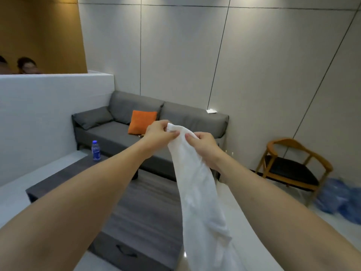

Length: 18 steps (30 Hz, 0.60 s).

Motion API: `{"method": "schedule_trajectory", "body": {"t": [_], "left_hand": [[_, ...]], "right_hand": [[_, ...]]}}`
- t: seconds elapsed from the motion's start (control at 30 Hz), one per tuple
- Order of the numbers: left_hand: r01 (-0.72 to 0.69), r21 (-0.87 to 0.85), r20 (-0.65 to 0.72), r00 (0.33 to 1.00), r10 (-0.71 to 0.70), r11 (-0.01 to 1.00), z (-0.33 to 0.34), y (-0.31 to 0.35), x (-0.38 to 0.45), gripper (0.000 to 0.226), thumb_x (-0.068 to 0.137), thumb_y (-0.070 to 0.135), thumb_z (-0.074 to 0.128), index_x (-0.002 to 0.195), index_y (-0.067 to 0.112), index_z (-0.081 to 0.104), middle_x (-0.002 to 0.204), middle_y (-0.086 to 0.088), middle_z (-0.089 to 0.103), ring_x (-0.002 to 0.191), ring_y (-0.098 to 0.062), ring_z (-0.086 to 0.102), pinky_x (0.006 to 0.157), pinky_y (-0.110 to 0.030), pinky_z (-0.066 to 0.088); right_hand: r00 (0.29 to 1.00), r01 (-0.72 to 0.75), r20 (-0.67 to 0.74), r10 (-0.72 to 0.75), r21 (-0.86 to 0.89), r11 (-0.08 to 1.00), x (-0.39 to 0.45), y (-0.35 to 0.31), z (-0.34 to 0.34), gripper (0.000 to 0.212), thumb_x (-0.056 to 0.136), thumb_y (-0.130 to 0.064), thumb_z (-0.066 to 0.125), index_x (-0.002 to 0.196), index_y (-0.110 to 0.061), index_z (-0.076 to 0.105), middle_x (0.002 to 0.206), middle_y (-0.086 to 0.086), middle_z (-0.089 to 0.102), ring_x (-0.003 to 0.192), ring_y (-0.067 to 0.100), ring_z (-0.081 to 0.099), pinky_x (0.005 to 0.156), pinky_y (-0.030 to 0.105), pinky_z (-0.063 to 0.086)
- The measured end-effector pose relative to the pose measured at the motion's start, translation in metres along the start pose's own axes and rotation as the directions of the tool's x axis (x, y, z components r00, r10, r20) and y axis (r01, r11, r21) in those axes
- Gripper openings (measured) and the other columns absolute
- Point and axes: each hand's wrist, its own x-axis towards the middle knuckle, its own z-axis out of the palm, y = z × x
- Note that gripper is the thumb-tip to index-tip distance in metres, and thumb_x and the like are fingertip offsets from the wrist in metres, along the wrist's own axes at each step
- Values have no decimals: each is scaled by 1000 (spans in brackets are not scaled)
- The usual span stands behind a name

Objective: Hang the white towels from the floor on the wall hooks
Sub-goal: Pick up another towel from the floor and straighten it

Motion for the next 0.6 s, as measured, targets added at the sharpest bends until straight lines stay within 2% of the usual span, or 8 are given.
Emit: {"method": "schedule_trajectory", "body": {"t": [0.03,0.1,0.23,0.33,0.43,0.47,0.6], "left_hand": [[0,-11,17,1000,0,1000,8,-1,13,10,84,31,68,79,24,64,79,1,65,78,-15,64,62,-26,48],[5,18,-40,999,-4,1000,24,-4,42,13,85,35,66,78,24,65,79,1,64,77,-15,64,58,-25,48],[15,147,-239,971,21,989,50,-10,100,17,85,39,62,71,32,62,73,7,57,68,-8,55,49,-16,38],[24,237,-418,905,80,971,68,-11,139,29,86,37,60,65,18,52,61,4,47,62,-14,46,52,-28,34],[68,258,-554,828,90,964,79,-7,170,28,90,37,58,71,18,54,64,3,48,66,-17,48,55,-30,35],[90,288,-587,803,101,953,79,-5,178,26,91,38,57,72,20,56,66,4,50,67,-15,50,56,-28,35],[174,372,-713,683,160,912,69,1,203,22,92,40,55,79,23,59,69,8,54,67,-16,51,60,-28,35]], "right_hand": [[1000,2,29,-1,-22,1000,13,5,-9,42,87,-50,62,76,-10,66,66,-1,59,59,13,55,57,27,44],[996,6,86,-3,-25,1000,42,17,-27,45,80,-53,69,79,-8,69,69,2,66,61,13,63,58,28,50],[982,7,187,-1,-32,999,108,44,-54,32,79,-41,77,82,-8,73,77,5,74,69,17,72,60,30,57],[969,107,235,-73,-135,985,160,53,-61,31,81,-35,74,78,-4,71,79,9,72,73,23,70,65,35,56],[956,191,259,-135,-205,960,208,57,-69,36,86,-32,70,54,-15,61,54,-9,61,53,9,60,45,19,44],[951,213,270,-148,-228,950,223,59,-73,37,87,-31,68,55,-14,62,53,-10,59,53,9,59,45,18,43],[924,303,323,-207,-283,910,275,66,-84,25,92,-22,60,84,-2,72,85,13,70,84,29,67,76,42,57]]}}
